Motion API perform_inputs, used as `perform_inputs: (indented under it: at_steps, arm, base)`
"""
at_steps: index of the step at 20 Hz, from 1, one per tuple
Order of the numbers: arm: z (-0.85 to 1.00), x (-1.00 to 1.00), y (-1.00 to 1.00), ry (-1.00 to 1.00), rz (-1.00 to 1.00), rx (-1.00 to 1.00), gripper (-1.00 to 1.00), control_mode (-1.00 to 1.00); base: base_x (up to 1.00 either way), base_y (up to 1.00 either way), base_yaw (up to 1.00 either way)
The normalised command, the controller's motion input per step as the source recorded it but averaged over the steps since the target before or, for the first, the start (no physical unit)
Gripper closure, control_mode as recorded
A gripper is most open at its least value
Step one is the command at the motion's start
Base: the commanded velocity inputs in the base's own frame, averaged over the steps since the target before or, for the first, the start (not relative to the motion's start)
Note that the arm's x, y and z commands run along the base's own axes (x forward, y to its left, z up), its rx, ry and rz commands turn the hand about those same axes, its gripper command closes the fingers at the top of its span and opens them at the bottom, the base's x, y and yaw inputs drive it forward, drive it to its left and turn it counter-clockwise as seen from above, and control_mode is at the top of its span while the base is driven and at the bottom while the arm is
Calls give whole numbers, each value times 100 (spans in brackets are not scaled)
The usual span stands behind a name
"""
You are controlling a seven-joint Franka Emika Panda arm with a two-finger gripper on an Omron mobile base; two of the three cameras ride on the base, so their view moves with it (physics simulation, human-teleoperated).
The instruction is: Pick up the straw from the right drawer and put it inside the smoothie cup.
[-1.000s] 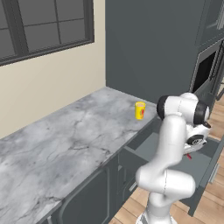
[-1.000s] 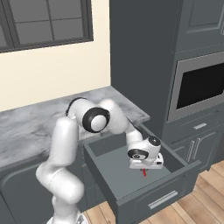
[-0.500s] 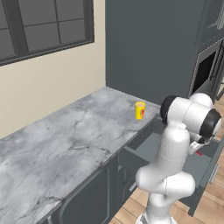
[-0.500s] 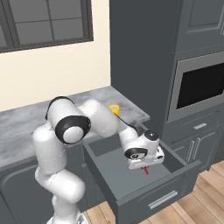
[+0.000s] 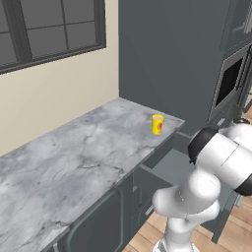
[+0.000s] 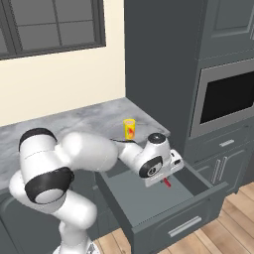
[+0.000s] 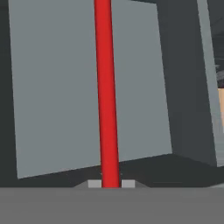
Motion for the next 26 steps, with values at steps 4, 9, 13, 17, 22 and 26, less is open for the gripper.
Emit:
perform_inputs:
  at_steps: [4, 9, 13, 17, 22, 26]
  arm:
    - [79, 0, 13, 0, 8, -26, 100, -100]
    - [78, 0, 6, 0, 12, -26, 100, -100]
    - [67, 0, 6, 1, 19, -30, 100, -100]
    - [57, 0, 12, 3, 26, -31, 100, -100]
    - [46, 0, 31, 8, 29, -36, 100, -100]
    - [53, 0, 42, 15, 25, -40, 100, -100]
  base:
    - [0, 0, 0]
    - [0, 0, 0]
    - [0, 0, 0]
    - [0, 0, 0]
    - [0, 0, 0]
    - [0, 0, 0]
